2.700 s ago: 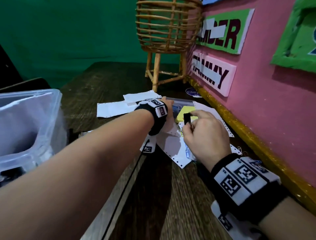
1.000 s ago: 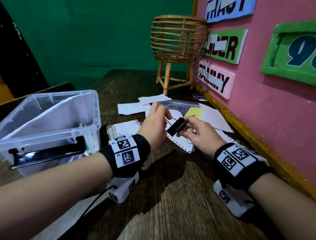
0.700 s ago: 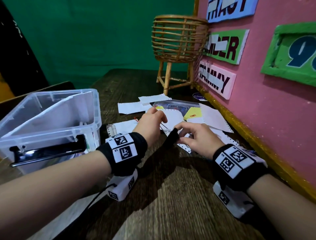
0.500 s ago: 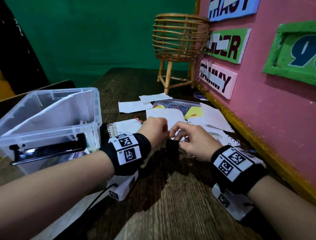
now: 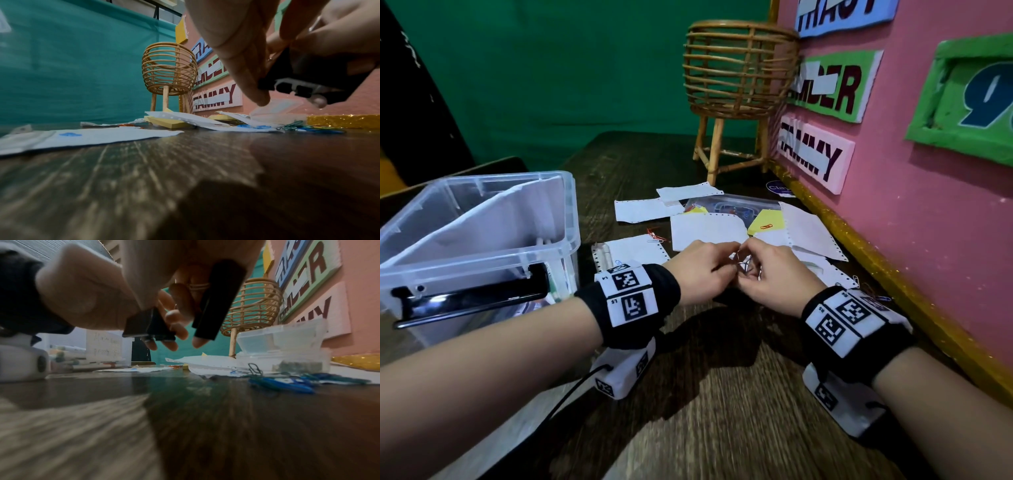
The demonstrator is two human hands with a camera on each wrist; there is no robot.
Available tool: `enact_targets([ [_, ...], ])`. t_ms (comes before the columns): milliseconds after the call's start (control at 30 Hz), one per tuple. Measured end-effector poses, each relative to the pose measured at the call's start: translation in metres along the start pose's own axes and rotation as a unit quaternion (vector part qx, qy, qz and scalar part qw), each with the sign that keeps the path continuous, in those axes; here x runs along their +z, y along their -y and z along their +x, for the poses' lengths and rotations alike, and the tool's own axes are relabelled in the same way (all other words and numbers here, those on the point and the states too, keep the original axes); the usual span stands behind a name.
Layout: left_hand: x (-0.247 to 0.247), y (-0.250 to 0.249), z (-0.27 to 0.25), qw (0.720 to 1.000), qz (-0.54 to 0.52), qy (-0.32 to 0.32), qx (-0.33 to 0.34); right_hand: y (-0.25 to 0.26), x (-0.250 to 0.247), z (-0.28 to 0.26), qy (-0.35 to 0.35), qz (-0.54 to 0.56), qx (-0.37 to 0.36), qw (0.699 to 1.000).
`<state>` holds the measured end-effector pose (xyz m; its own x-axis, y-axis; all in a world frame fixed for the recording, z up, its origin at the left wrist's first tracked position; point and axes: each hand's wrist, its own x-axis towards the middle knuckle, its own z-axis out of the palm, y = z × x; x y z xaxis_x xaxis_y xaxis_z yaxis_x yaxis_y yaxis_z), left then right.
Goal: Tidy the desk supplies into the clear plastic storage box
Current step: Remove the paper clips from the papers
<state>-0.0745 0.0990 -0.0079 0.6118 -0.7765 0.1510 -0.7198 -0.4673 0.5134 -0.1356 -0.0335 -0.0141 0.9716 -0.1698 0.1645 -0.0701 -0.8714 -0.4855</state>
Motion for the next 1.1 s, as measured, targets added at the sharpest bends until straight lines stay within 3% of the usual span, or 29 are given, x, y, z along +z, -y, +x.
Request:
enact_targets([
  [100,0.000,-0.001,-0.001,0.999,-0.032,0.032,-0.002,-0.001,-0.002,-0.001,-0.029,0.012,0.012,0.999],
  [233,0.001,0.000,0.002,0.998,-0.054,0.008,-0.030,-0.003,-0.004,0.000,-0.070,0.021,0.014,0.997],
  [633,0.002,0.008,0.007,0.995,-0.028,0.049,-0.081,-0.001,-0.004,0.000,-0.101,0.030,0.039,0.994],
  [800,0.001,0.008,0.005,0.996,0.002,0.054,-0.074,0.003,-0.005,-0.002,-0.046,-0.003,0.034,0.998],
  [967,0.001,0.008,0.005,0.995,0.080,0.049,-0.029,0.007,-0.002,-0.004,0.047,0.099,0.051,0.993],
  [1100,0.002,0.009,0.007,0.995,0.093,0.033,-0.026,0.006,-0.001,-0.003,0.009,0.112,0.035,0.993],
])
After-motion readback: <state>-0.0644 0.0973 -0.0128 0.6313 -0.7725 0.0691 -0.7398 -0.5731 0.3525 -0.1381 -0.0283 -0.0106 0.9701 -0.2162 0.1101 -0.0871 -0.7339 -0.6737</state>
